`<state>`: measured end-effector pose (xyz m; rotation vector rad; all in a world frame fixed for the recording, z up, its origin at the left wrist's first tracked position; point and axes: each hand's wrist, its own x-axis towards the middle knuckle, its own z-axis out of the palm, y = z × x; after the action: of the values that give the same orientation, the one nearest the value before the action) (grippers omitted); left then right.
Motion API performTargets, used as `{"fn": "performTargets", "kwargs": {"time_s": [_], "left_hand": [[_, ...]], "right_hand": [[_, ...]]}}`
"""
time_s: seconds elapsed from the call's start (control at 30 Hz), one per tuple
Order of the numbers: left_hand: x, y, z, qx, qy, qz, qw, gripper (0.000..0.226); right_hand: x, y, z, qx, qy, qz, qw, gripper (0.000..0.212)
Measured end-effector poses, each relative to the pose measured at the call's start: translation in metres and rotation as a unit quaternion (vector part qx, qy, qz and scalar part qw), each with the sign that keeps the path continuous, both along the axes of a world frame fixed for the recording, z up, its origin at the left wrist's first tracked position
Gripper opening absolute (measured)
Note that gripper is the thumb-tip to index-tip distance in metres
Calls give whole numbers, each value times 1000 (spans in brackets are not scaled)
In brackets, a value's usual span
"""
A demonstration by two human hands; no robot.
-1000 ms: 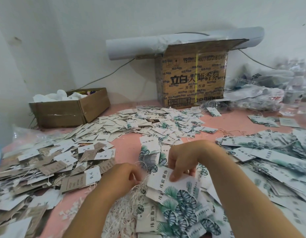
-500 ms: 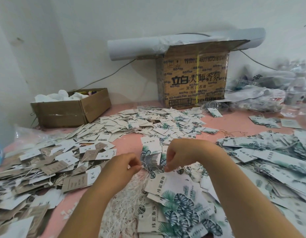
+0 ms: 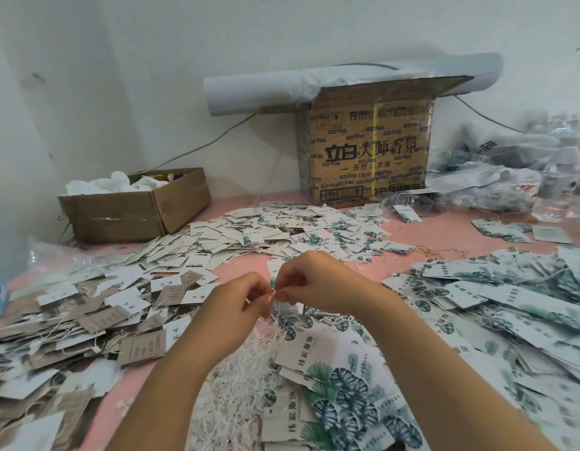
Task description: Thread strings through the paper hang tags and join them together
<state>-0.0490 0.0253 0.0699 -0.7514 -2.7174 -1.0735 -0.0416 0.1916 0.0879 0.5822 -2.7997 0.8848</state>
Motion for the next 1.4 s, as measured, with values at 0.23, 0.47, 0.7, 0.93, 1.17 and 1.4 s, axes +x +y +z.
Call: {"fn": "performTargets", "kwargs": {"time_s": [0.23,0.47,0.7,0.93,1.17,1.4], "left_hand": [[1,0,-3,37,23,-12,999,12],[3,5,1,166,46,-12,985,25],[-1,2,-7,157,6,0,988,26],[-3,4,-13,173,-19,11,985,25],[-2,11,-15,185,-32,-11,982,28],[1,16,-18,196,-37,-23,980,23]], "right_hand": [[4,0,6,-103,15,-11,995,11],[6,9,18,-568,-94,-7,818,12],[9,16,29,-786,-128,-35,605,34],[4,18,16,-531,-96,-122,833,6],[7,7,10,-178,-146,-68,971,4],[8,-2,3,-233,-183,10,955,26]]}}
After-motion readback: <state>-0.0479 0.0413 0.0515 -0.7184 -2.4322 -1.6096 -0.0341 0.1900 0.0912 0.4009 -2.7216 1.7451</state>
